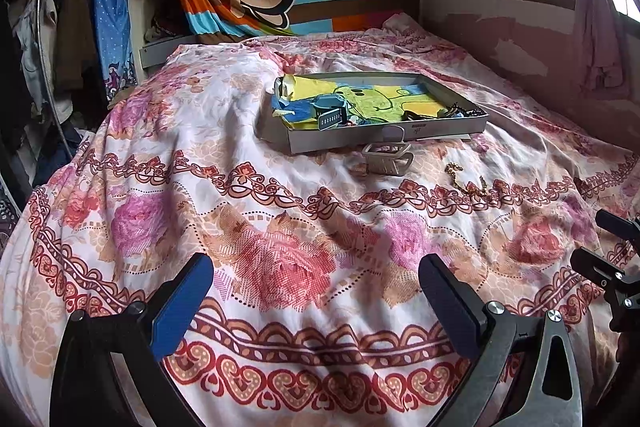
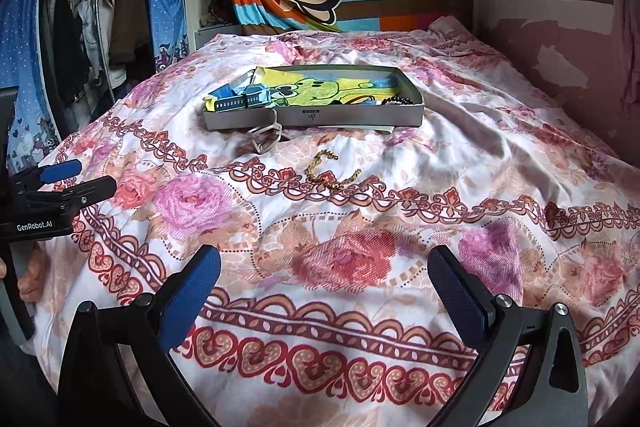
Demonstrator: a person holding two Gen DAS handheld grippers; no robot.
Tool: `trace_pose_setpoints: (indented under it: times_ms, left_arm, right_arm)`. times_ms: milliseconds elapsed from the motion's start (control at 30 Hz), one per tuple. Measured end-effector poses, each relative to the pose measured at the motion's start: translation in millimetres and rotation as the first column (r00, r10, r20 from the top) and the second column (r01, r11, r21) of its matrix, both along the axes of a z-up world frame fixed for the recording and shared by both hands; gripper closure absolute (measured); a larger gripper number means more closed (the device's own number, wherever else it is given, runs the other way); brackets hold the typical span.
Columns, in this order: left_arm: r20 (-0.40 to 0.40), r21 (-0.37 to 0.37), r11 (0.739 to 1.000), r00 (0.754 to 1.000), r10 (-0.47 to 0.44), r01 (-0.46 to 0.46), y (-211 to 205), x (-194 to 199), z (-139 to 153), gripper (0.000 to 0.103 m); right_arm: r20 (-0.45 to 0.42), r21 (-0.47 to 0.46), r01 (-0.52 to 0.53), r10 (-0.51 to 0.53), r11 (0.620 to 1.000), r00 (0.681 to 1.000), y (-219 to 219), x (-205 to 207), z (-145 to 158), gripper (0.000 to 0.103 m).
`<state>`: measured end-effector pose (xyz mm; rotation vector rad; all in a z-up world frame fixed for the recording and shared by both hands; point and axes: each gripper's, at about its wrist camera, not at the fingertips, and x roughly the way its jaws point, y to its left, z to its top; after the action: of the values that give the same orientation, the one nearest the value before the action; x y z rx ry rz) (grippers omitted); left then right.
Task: Organize jewelry
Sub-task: 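Move the left tool toward the grey buckle while the right tool approaches the gold chain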
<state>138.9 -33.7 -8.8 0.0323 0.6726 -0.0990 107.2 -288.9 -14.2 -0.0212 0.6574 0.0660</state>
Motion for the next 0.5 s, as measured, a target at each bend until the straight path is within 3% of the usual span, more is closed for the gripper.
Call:
trace_pose_setpoints:
  times_ms: [367,500]
  left_arm:
    - [-0.022,0.021,1.0,1.0,-0.003,0.004,-5,34,-6,0.0]
    - [-0.023,0.028,1.0,1.0,-0.003,0.004,-6,46,-5,0.0]
  right_arm:
    - [-0.006,-0.039,0.013,-0.013,0.999,1.0,1,22,-4,0.001]
    - [0.008,-0.094,0.018,-0.017,0.995,1.0,2,31,-4,0.001]
